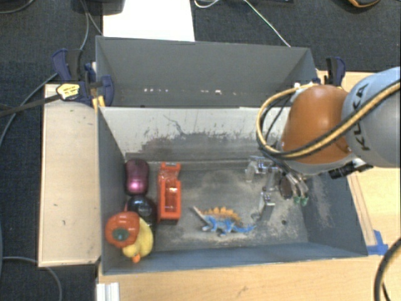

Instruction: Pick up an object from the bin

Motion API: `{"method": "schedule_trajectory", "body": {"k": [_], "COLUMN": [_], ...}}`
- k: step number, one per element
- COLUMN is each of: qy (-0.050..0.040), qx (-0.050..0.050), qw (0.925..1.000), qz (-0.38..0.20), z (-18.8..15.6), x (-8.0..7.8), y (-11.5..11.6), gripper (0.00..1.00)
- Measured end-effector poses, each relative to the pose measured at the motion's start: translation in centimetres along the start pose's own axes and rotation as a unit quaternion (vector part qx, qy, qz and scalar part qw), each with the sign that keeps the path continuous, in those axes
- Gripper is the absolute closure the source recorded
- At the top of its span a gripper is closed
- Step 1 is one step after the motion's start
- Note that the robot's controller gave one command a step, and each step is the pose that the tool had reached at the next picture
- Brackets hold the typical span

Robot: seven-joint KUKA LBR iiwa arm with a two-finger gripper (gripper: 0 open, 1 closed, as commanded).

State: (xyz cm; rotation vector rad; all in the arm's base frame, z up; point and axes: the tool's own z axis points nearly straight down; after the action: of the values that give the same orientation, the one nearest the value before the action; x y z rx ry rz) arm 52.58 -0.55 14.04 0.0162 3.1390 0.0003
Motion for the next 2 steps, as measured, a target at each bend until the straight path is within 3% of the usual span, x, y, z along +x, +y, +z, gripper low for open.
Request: {"method": "schedule_trajectory", "body": {"k": [1, 2], "qy": [0.0047, -0.0021], "qx": [0.000, 0.000], "qw": [0.9976, 0.9974], "qz": [0.070, -0.072], "z": [7.0, 2.2], "x": [3.4, 1.8], "y": [7.4, 6.5], "gripper": [0.00, 0.00]}}
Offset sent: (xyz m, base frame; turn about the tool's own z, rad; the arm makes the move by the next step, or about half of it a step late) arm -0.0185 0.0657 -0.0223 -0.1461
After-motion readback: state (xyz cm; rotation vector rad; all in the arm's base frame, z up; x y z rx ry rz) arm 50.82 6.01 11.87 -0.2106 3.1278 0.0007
